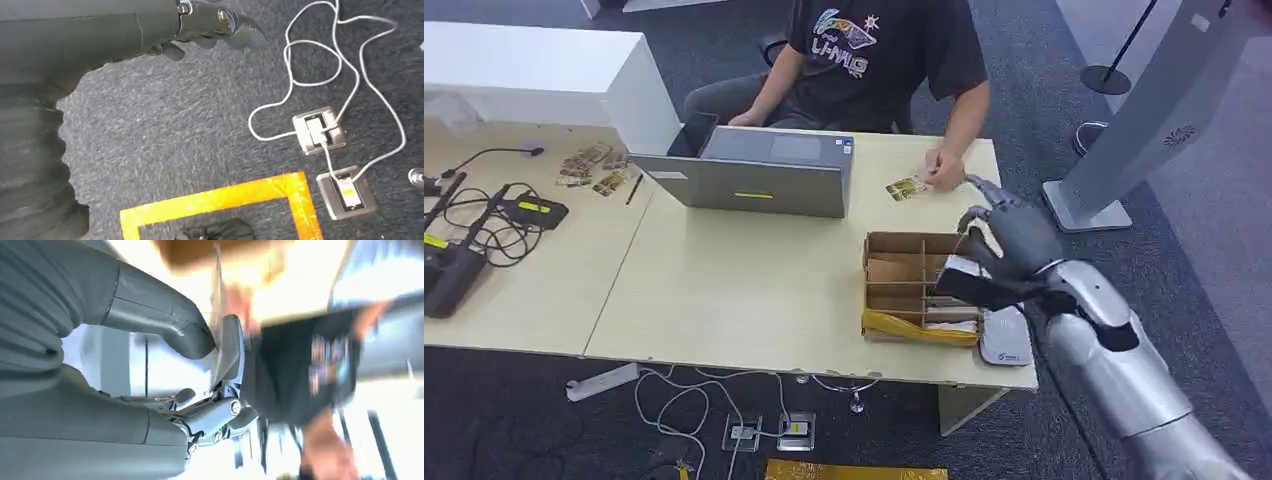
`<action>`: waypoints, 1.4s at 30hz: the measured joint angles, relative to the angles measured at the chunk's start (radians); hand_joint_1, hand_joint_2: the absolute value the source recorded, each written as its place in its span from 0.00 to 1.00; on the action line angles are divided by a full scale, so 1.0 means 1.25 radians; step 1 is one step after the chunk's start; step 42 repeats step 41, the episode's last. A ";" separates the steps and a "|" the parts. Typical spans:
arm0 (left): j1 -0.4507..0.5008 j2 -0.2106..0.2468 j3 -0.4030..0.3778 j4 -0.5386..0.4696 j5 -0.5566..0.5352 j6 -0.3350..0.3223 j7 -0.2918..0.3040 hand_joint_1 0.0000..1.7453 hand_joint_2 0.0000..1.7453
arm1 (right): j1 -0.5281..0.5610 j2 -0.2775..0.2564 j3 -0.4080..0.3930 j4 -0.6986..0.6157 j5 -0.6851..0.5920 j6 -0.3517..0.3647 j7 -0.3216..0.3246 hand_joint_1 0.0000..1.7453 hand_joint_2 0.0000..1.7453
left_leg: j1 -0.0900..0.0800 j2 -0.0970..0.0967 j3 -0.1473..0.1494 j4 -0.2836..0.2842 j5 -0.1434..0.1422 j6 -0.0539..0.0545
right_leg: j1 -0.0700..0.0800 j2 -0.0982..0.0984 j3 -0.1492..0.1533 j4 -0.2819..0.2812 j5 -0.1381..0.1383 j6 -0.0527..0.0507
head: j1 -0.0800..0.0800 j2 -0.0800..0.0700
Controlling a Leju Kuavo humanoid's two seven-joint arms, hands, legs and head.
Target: Pass the card to the sensor for recognition and then transmit it.
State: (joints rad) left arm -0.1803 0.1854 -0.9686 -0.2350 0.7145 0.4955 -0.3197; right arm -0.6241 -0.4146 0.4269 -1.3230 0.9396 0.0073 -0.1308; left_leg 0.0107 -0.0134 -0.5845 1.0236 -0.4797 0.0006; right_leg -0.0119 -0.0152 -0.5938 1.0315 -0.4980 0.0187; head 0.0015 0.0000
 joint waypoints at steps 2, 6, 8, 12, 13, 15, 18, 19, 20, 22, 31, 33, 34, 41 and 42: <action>0.000 0.000 0.000 0.000 -0.002 0.000 -0.002 0.00 1.00 | -0.041 -0.007 -0.018 0.004 0.005 0.000 -0.010 1.00 1.00 | 0.000 0.000 0.000 0.000 0.000 0.000 | 0.000 0.000 0.000 0.000 0.000 0.000 | 0.000 0.000; 0.000 0.000 0.000 0.000 -0.007 -0.001 -0.003 0.00 1.00 | -0.087 -0.023 -0.043 0.018 0.014 -0.004 -0.021 1.00 1.00 | 0.000 0.000 0.000 0.000 0.000 0.000 | 0.000 0.000 0.000 0.000 0.000 0.000 | 0.000 0.000; 0.000 0.000 0.000 0.000 -0.007 -0.001 -0.003 0.00 1.00 | -0.096 -0.026 -0.052 0.023 0.016 -0.007 -0.024 1.00 1.00 | 0.000 0.000 0.000 0.000 0.000 0.000 | 0.000 0.000 0.000 0.000 0.000 0.000 | 0.000 0.000; 0.000 0.000 0.000 0.000 -0.011 -0.002 -0.003 0.00 1.00 | -0.100 -0.030 -0.061 0.031 0.018 -0.009 -0.026 1.00 1.00 | 0.000 0.000 0.000 0.000 -0.001 0.000 | 0.000 0.000 0.000 0.000 0.000 0.000 | 0.000 0.000; 0.000 0.000 0.000 0.000 -0.013 -0.002 -0.003 0.00 1.00 | -0.101 -0.030 -0.062 0.033 0.018 -0.008 -0.026 1.00 1.00 | 0.000 0.000 0.000 0.000 -0.001 0.000 | 0.000 0.000 0.000 0.000 0.000 0.000 | 0.000 0.000; 0.000 0.000 0.000 0.000 -0.016 -0.004 -0.003 0.00 1.00 | -0.106 -0.031 -0.062 0.044 0.020 -0.009 -0.033 1.00 1.00 | 0.000 0.000 0.000 0.000 -0.001 0.000 | 0.000 0.000 0.000 0.000 0.000 0.000 | 0.000 0.000; 0.000 0.000 0.000 0.000 -0.016 -0.008 -0.003 0.00 1.00 | -0.112 -0.031 -0.062 0.076 0.022 -0.021 -0.043 1.00 1.00 | 0.000 0.000 0.000 0.000 0.000 0.000 | 0.000 0.000 0.000 0.000 0.000 0.000 | 0.000 0.000; 0.000 0.001 0.000 0.000 -0.016 -0.009 -0.003 0.00 1.00 | -0.113 -0.031 -0.062 0.083 0.022 -0.022 -0.044 1.00 1.00 | 0.000 0.000 0.000 0.000 0.000 0.000 | 0.000 0.000 0.000 0.000 0.000 0.000 | 0.000 0.000; 0.000 0.001 0.000 0.000 -0.016 -0.009 -0.003 0.00 1.00 | -0.114 -0.031 -0.062 0.089 0.023 -0.023 -0.046 1.00 1.00 | 0.000 0.000 0.000 0.000 0.000 0.000 | 0.000 0.000 0.000 0.000 0.000 0.000 | 0.000 0.000; 0.000 0.002 0.000 0.000 -0.016 -0.009 -0.003 0.00 1.00 | -0.116 -0.031 -0.062 0.100 0.023 -0.023 -0.048 1.00 1.00 | 0.000 0.000 0.000 0.000 0.000 0.000 | 0.000 0.000 0.000 0.000 0.000 0.000 | 0.000 0.000; 0.000 0.005 0.000 -0.001 -0.036 -0.018 0.001 0.00 1.00 | -0.179 -0.008 -0.037 0.317 0.051 -0.113 -0.084 1.00 1.00 | 0.000 -0.001 -0.001 0.000 0.000 0.000 | 0.000 -0.001 0.000 0.000 0.000 0.000 | 0.000 0.000; 0.000 0.005 0.000 -0.001 -0.042 -0.018 0.004 0.00 1.00 | -0.189 -0.004 -0.035 0.368 0.051 -0.124 -0.084 1.00 1.00 | 0.000 -0.001 -0.001 0.000 0.000 0.000 | 0.000 -0.001 0.001 0.000 0.000 0.000 | 0.000 0.000; 0.000 0.006 0.000 -0.001 -0.044 -0.018 0.004 0.00 1.00 | -0.192 -0.002 -0.033 0.390 0.053 -0.127 -0.083 1.00 1.00 | 0.000 -0.001 -0.001 0.000 0.000 0.000 | 0.000 -0.001 0.001 0.000 0.000 0.000 | 0.000 0.000; 0.000 0.012 -0.001 -0.001 -0.046 -0.019 0.016 0.00 0.00 | -0.208 0.005 -0.021 0.509 0.056 -0.143 -0.070 0.49 1.00 | 0.000 -0.001 0.000 0.000 0.000 0.000 | 0.000 -0.001 0.001 0.000 0.000 0.000 | 0.000 0.000; 0.000 0.012 -0.001 -0.001 -0.046 -0.019 0.016 0.00 0.00 | -0.208 0.005 -0.021 0.509 0.056 -0.143 -0.070 0.49 1.00 | 0.000 -0.001 0.000 0.000 0.000 0.000 | 0.000 -0.001 0.001 0.000 0.000 0.000 | 0.000 0.000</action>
